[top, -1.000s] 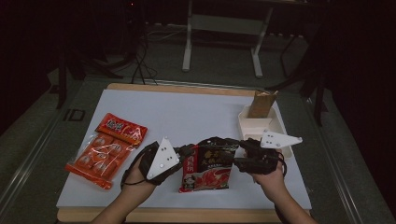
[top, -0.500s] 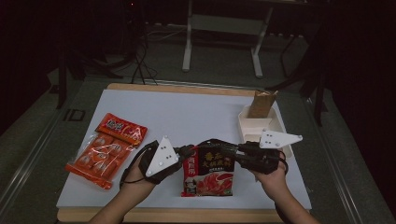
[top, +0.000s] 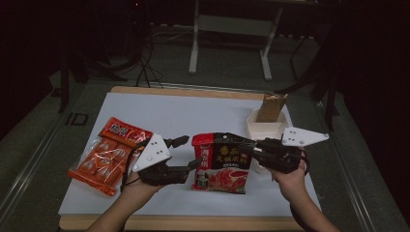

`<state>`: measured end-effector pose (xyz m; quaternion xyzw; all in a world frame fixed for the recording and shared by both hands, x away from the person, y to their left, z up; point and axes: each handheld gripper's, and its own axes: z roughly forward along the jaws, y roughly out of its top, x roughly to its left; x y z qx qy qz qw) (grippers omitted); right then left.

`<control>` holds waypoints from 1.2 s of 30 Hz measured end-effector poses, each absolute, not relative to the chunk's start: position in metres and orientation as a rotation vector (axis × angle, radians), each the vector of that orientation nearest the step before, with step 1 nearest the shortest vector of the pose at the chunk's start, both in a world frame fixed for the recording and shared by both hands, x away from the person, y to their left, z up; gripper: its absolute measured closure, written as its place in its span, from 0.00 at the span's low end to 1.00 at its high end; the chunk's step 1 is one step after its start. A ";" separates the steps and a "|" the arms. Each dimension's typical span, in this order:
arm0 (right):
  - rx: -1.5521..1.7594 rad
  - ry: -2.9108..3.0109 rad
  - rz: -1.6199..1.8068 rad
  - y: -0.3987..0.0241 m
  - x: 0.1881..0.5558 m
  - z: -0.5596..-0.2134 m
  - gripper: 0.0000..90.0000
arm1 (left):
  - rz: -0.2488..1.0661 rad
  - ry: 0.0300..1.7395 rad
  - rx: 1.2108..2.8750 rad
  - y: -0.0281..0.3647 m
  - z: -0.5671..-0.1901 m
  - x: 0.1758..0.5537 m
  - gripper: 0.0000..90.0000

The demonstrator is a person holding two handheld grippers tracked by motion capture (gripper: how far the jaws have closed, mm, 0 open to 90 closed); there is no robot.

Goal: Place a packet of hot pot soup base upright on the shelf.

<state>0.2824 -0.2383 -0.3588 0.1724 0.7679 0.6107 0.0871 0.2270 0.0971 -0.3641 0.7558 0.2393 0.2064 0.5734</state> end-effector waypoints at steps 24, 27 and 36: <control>0.594 2.100 1.758 -0.285 0.316 -0.312 0.87 | 0.344 0.634 1.790 0.127 -0.443 0.232 0.02; 0.617 2.074 1.742 -0.293 0.322 -0.308 0.87 | 0.343 0.647 1.786 0.131 -0.451 0.232 0.02; 0.692 2.007 1.692 -0.321 0.341 -0.301 0.87 | 0.384 0.660 1.737 0.141 -0.472 0.232 0.02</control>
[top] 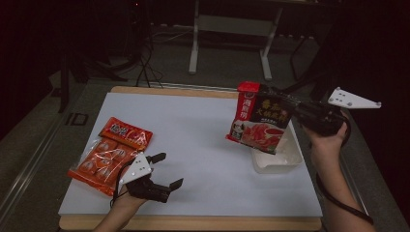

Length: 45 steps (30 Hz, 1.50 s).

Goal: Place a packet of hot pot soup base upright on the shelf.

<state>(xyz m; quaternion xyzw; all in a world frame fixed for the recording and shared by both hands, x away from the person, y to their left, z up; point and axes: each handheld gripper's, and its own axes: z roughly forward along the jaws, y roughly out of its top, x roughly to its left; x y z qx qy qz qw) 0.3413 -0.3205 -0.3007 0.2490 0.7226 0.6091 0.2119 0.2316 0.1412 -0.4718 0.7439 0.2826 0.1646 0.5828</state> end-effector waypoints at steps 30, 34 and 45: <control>0.863 1.997 1.450 -0.373 0.410 -0.333 0.87 | 0.351 0.684 1.734 0.141 -0.486 0.232 0.02; 0.829 2.001 1.436 -0.373 0.418 -0.339 0.87 | 0.341 0.690 1.725 0.141 -0.486 0.232 0.02; 0.801 2.035 1.392 -0.371 0.434 -0.359 0.87 | 0.327 0.689 1.721 0.142 -0.488 0.232 0.02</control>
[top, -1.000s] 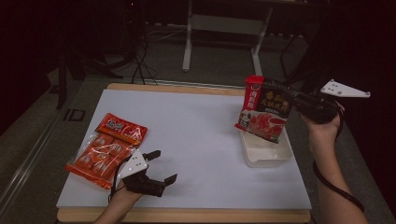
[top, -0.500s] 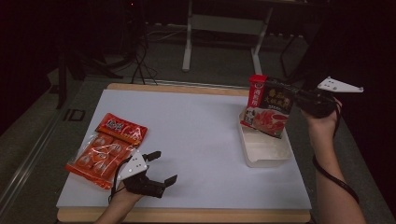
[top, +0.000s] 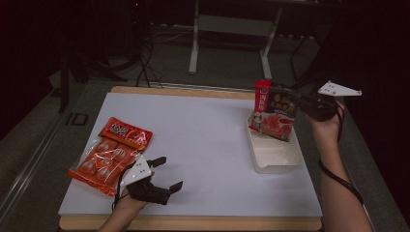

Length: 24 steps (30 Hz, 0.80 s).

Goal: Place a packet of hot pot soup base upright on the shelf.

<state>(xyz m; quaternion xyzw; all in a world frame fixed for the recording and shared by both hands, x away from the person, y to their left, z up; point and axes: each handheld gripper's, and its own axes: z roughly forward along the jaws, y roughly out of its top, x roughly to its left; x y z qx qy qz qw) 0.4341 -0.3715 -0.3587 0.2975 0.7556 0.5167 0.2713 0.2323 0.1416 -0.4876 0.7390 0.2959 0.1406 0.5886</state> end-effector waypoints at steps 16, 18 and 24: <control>0.765 2.110 1.460 -0.374 0.444 -0.374 0.86 | 0.320 0.683 1.722 0.140 -0.488 0.232 0.02; 0.761 2.132 1.454 -0.371 0.445 -0.378 0.86 | 0.321 0.680 1.722 0.140 -0.488 0.232 0.02; 0.796 2.127 1.483 -0.372 0.445 -0.392 0.86 | 0.321 0.680 1.722 0.141 -0.488 0.231 0.02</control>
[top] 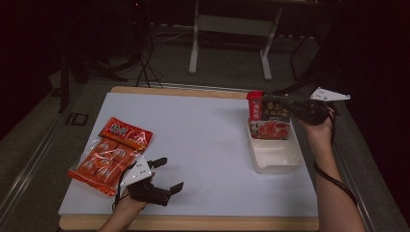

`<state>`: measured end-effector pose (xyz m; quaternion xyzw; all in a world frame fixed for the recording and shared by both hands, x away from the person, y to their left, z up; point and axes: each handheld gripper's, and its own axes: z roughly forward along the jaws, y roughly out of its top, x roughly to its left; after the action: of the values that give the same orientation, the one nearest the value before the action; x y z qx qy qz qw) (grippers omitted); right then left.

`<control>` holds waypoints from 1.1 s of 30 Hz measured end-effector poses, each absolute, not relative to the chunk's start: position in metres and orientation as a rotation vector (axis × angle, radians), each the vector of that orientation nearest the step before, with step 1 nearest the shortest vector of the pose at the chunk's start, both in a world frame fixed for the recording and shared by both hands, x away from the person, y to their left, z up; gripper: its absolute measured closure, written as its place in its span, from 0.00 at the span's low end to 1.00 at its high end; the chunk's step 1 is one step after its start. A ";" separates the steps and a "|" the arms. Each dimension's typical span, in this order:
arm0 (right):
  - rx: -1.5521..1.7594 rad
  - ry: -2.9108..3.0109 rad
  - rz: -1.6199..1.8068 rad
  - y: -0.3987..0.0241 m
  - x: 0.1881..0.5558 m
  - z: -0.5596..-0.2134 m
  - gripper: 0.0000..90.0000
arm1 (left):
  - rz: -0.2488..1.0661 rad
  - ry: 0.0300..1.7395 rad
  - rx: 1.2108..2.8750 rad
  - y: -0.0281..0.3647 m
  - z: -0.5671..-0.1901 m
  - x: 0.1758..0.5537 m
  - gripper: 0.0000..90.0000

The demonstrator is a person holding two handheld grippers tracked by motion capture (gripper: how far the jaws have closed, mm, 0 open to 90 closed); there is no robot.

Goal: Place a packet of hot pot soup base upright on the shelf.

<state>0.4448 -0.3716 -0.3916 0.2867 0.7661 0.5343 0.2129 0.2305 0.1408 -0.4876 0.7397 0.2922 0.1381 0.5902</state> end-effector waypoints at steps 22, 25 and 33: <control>0.968 2.091 1.417 -0.383 0.423 -0.405 0.62 | 0.323 0.658 1.740 0.137 -0.489 0.231 0.02; 0.952 2.096 1.420 -0.382 0.420 -0.403 0.58 | 0.318 0.657 1.736 0.137 -0.489 0.231 0.02; 0.931 2.065 1.487 -0.381 0.415 -0.388 0.54 | 0.325 0.656 1.751 0.137 -0.489 0.232 0.02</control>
<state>0.4148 -0.3814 -0.3881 0.3357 0.7443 0.5361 0.2142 0.2315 0.1367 -0.4893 0.7497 0.2811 0.1393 0.5827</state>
